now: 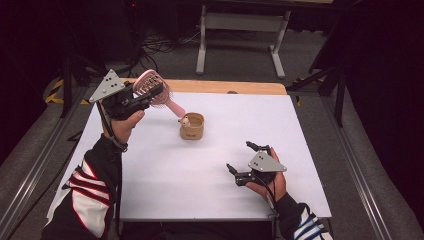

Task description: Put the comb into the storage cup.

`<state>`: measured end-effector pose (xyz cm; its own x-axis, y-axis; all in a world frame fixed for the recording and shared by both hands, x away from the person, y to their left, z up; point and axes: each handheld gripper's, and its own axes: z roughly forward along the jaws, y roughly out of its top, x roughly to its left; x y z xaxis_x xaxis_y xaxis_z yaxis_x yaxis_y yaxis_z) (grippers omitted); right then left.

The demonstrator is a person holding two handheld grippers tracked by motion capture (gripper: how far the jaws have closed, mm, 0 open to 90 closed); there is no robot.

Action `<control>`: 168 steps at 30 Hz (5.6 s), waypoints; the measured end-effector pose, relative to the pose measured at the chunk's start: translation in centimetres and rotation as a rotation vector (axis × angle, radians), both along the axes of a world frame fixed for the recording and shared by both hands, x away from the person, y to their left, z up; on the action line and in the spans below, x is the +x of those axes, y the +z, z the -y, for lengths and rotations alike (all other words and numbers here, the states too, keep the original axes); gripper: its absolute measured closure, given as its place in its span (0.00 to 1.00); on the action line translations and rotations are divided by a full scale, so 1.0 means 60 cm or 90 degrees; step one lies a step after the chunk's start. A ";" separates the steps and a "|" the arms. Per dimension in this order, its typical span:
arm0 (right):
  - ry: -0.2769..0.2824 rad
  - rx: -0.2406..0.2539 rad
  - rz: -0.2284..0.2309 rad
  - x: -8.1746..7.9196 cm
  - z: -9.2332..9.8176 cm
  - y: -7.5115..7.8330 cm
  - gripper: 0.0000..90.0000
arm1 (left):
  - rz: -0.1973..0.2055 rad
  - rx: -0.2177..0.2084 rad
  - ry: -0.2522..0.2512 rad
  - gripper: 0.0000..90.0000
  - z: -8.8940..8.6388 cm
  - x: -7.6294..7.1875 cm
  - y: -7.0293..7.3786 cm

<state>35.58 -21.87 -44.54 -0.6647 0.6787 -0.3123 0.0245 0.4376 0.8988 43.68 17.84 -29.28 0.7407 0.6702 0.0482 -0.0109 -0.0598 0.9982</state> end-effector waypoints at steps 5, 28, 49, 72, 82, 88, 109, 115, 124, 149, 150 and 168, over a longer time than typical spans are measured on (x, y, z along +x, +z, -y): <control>0.000 0.001 0.000 0.000 0.001 0.000 0.06 | -0.002 0.010 -0.006 0.68 0.014 0.008 0.002; 0.001 0.000 -0.001 0.000 0.003 0.000 0.07 | -0.023 0.033 -0.032 0.68 0.085 0.043 -0.009; 0.001 -0.008 -0.005 0.001 0.002 -0.001 0.07 | -0.065 0.059 -0.040 0.68 0.101 0.052 -0.040; 0.003 -0.015 -0.008 0.002 0.000 -0.003 0.07 | -0.093 0.039 -0.037 0.68 0.097 0.060 -0.065; 0.002 -0.019 -0.011 0.002 -0.001 -0.004 0.07 | -0.109 0.045 -0.029 0.68 0.086 0.064 -0.079; 0.003 -0.021 -0.014 0.002 -0.001 -0.004 0.07 | -0.128 0.042 -0.027 0.68 0.086 0.067 -0.096; 0.004 -0.022 -0.012 0.002 -0.002 -0.004 0.07 | -0.135 0.033 -0.013 0.66 0.087 0.073 -0.109; 0.004 -0.022 -0.013 0.002 -0.002 -0.005 0.07 | -0.128 0.024 0.000 0.60 0.082 0.074 -0.107; 0.006 -0.023 -0.016 0.002 -0.002 -0.006 0.07 | -0.126 0.014 -0.002 0.56 0.074 0.074 -0.105; 0.006 -0.023 -0.012 0.001 -0.003 -0.004 0.07 | -0.102 0.014 0.028 0.37 0.062 0.066 -0.088; 0.006 -0.023 -0.012 0.001 -0.003 -0.004 0.07 | -0.102 0.014 0.028 0.37 0.061 0.065 -0.087; 0.007 -0.024 -0.011 0.001 -0.003 -0.004 0.07 | -0.077 0.034 0.030 0.33 0.062 0.054 -0.075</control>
<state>35.64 -21.71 -44.79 -0.6777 0.6596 -0.3251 0.0356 0.4710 0.8814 46.92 14.10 -33.81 0.7113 0.7029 -0.0037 0.1141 -0.1103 0.9873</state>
